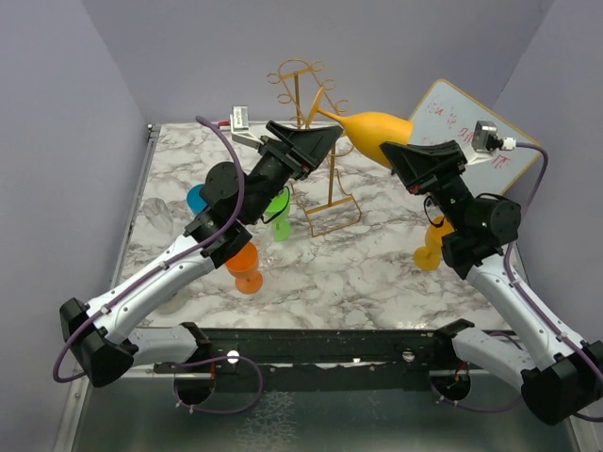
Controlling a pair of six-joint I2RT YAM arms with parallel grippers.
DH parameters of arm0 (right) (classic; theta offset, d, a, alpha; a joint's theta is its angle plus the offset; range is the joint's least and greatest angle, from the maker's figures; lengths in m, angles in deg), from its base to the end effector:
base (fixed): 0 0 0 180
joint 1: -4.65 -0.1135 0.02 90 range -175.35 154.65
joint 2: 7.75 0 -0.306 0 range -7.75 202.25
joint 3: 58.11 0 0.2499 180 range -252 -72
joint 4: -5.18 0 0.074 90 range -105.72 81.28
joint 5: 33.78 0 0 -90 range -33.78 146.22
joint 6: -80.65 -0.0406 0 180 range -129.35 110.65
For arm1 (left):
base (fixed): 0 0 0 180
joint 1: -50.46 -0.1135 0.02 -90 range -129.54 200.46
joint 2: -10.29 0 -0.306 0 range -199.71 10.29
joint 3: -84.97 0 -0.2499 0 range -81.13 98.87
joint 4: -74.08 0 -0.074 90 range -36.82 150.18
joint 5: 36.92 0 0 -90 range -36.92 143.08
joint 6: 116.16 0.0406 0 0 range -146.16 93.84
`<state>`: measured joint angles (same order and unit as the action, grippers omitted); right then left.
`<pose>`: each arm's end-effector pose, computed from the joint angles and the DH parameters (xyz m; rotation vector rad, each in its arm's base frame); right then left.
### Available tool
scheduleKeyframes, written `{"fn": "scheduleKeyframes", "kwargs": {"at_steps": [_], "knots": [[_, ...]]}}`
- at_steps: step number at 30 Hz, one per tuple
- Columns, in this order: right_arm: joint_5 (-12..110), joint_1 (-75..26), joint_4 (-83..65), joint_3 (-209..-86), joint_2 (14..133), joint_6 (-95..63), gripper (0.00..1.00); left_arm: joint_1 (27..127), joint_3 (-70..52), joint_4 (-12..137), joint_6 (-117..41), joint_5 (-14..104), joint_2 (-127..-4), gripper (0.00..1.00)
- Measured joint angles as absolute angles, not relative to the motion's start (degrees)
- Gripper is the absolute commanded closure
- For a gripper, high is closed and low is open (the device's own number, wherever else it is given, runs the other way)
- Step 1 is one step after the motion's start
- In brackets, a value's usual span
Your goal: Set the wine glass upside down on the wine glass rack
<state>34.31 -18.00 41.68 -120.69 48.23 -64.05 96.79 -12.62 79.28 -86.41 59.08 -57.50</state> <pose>0.1590 0.0828 0.4721 -0.1353 0.9602 1.4095 0.1783 -0.1806 0.4987 -0.2696 1.3581 -1.5323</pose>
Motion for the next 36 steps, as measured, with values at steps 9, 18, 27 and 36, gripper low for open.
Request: {"fn": "scheduleKeyframes", "kwargs": {"at_steps": [9, 18, 27, 36], "knots": [[32.65, -18.0, 46.99, -118.31, 49.94, -68.88, 0.99, 100.09, -12.47, 83.21, -89.27, 70.71, -60.1, 0.5], [31.86, -18.0, 48.1, -118.31, 49.7, -68.86, 1.0, 100.72, -10.04, 84.72, -89.31, 75.08, -63.53, 0.59], [31.66, -18.0, 48.28, -118.17, 49.57, -68.68, 0.99, 100.85, -9.89, 85.79, -90.28, 75.03, -63.99, 0.66], [31.64, -18.0, 48.65, -116.86, 49.57, -68.0, 1.0, 100.85, -9.89, 85.77, -91.54, 74.99, -64.4, 0.9]]}}
